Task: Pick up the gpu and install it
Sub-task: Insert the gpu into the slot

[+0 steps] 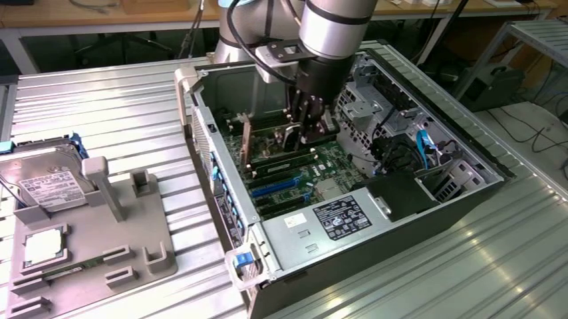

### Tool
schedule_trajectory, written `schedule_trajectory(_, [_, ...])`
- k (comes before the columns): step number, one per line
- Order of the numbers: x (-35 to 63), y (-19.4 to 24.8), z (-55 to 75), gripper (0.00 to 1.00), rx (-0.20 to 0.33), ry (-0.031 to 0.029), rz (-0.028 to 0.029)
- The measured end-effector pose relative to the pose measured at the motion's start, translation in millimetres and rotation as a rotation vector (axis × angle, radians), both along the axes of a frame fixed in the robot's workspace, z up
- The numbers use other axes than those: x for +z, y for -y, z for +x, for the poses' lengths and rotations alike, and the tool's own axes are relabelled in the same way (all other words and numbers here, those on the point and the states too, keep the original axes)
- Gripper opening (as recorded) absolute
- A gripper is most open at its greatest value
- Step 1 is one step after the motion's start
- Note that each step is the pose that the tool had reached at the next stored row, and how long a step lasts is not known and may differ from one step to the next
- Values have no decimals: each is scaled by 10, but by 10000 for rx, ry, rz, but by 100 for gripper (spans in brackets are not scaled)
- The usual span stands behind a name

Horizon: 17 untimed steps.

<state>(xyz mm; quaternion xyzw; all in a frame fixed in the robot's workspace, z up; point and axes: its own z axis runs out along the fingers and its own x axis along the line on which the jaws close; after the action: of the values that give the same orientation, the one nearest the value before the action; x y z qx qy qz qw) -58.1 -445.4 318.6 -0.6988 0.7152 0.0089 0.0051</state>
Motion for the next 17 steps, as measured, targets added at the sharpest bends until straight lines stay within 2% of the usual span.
schedule_trajectory(12, [-239, -5, -42, 28, 3, 0, 30])
schedule_trajectory(17, [-274, 4, -49, 28, 0, 0, 31])
